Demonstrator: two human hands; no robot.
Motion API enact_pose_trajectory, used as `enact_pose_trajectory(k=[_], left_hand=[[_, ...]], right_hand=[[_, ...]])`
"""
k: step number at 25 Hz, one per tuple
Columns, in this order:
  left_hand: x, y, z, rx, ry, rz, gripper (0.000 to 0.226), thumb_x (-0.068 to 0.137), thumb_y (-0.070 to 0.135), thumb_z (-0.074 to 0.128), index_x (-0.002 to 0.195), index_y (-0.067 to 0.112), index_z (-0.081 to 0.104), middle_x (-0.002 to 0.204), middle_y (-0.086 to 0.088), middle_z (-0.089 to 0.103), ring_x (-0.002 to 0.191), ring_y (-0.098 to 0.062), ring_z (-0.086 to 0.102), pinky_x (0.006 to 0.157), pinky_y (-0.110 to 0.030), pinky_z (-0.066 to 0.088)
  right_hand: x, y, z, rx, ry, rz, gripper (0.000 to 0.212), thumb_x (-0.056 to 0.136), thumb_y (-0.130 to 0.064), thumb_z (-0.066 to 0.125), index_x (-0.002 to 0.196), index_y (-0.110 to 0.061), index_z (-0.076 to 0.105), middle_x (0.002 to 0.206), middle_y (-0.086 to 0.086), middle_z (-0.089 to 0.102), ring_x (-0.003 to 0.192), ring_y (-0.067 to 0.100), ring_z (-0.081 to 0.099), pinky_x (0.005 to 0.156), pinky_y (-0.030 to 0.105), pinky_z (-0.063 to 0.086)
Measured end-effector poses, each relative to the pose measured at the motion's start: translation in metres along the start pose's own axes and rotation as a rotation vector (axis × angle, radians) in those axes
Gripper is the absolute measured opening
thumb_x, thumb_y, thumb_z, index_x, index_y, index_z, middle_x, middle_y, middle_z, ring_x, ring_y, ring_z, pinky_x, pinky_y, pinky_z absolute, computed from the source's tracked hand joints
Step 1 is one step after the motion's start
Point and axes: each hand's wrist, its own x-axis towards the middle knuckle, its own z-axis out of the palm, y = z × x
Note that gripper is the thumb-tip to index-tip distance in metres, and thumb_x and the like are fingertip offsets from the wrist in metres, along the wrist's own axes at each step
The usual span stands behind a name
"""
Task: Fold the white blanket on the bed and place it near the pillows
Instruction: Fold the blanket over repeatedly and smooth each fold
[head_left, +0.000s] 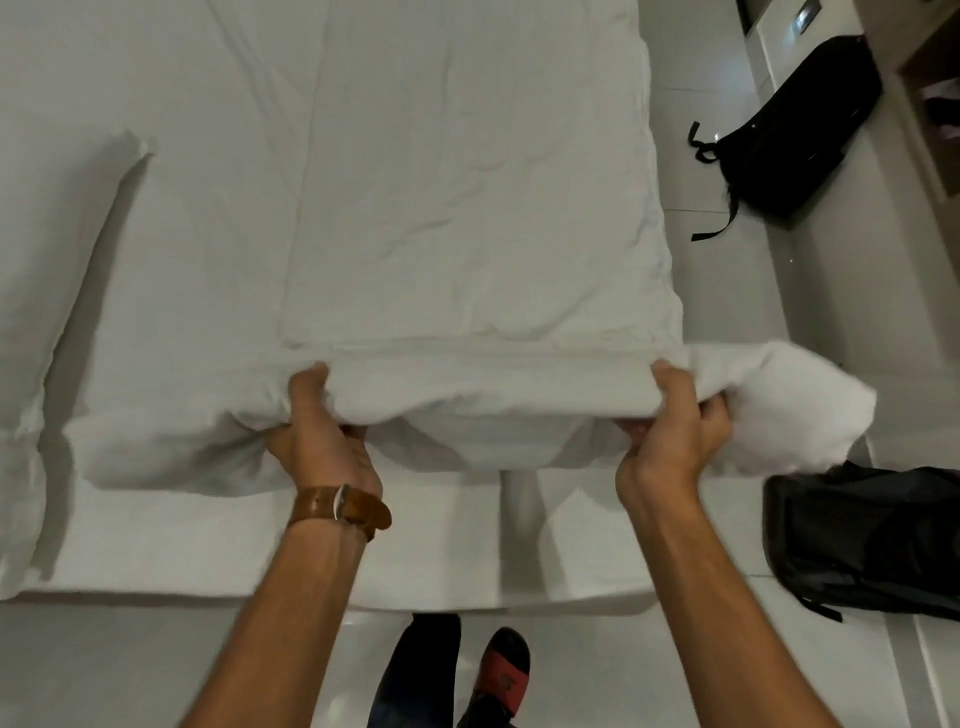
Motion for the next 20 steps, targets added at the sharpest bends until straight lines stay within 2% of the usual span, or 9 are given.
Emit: enact_pose_trajectory(k=[4,6,8,10,11,13,14,17,20], left_hand=[[0.053,0.03,0.106,-0.018,-0.081,0.023,0.036,0.086,0.006,0.075,0.12,0.007,0.063,0.096,-0.006,0.078,0.075,-0.019,0.078,0.066,-0.038,0.064],[0.098,0.04,0.175,-0.033,-0.199,0.022,0.03,0.088,0.006,0.074,0.112,0.01,0.056,0.104,-0.012,0.075,0.084,-0.025,0.078,0.071,-0.046,0.066],[0.145,0.044,0.235,0.079,-0.381,0.029,0.037,0.092,0.018,0.073,0.124,0.005,0.06,0.111,-0.012,0.073,0.095,-0.027,0.075,0.078,-0.041,0.064],[0.175,0.025,0.26,0.55,-0.564,0.22,0.055,0.096,0.035,0.067,0.143,0.007,0.057,0.121,-0.002,0.068,0.109,-0.022,0.068,0.09,-0.029,0.052],[0.191,0.005,0.259,0.869,-0.673,0.387,0.061,0.101,0.041,0.061,0.152,0.011,0.048,0.139,-0.002,0.06,0.128,-0.02,0.058,0.102,-0.024,0.043],[0.213,-0.044,0.227,1.492,-0.88,0.679,0.072,0.107,0.056,0.042,0.165,0.017,0.023,0.171,-0.006,0.025,0.157,-0.022,0.023,0.126,-0.032,0.019],[0.222,-0.065,0.206,1.735,-0.915,0.815,0.077,0.106,0.063,0.031,0.167,0.019,0.013,0.175,-0.006,0.01,0.161,-0.025,0.01,0.13,-0.041,0.009],[0.24,-0.104,0.145,2.038,-0.902,1.029,0.082,0.102,0.073,0.011,0.168,0.024,0.0,0.176,-0.004,-0.005,0.162,-0.025,-0.004,0.13,-0.049,0.001],[0.271,-0.095,0.111,2.102,-0.824,1.134,0.085,0.101,0.075,0.008,0.168,0.023,0.008,0.176,-0.005,0.001,0.162,-0.026,0.001,0.13,-0.05,0.004]], right_hand=[[0.063,-0.031,0.111,-0.051,-0.118,-0.184,0.015,0.087,-0.002,0.074,0.099,-0.011,0.076,0.087,0.003,0.077,0.075,0.017,0.074,0.056,0.039,0.062],[0.114,-0.044,0.178,-0.033,-0.156,-0.204,0.015,0.086,-0.006,0.073,0.101,-0.009,0.075,0.09,0.009,0.076,0.076,0.021,0.075,0.061,0.044,0.065],[0.158,-0.05,0.234,-0.07,-0.293,-0.143,0.027,0.088,-0.022,0.07,0.114,-0.014,0.072,0.104,0.005,0.076,0.09,0.018,0.075,0.078,0.04,0.063],[0.186,-0.037,0.257,-0.255,-0.463,-0.085,0.046,0.088,-0.037,0.069,0.132,-0.024,0.066,0.135,-0.003,0.069,0.123,0.015,0.065,0.105,0.036,0.051],[0.193,-0.019,0.26,-0.397,-0.526,-0.118,0.052,0.091,-0.038,0.07,0.141,-0.025,0.063,0.148,-0.002,0.064,0.136,0.015,0.057,0.118,0.036,0.043],[0.198,0.036,0.242,-0.808,-0.642,-0.356,0.054,0.107,-0.041,0.062,0.156,-0.019,0.055,0.164,0.004,0.053,0.151,0.02,0.048,0.13,0.035,0.029],[0.197,0.069,0.224,-1.078,-0.707,-0.53,0.059,0.111,-0.052,0.049,0.161,-0.018,0.051,0.168,0.007,0.049,0.156,0.025,0.044,0.131,0.035,0.026],[0.199,0.137,0.169,-1.677,-0.795,-1.112,0.076,0.107,-0.07,0.029,0.166,-0.024,0.043,0.174,0.015,0.038,0.161,0.037,0.034,0.132,0.058,0.022],[0.239,0.13,0.134,-1.78,-0.699,-1.284,0.074,0.108,-0.069,0.03,0.165,-0.024,0.046,0.173,0.015,0.039,0.161,0.035,0.035,0.134,0.056,0.018]])
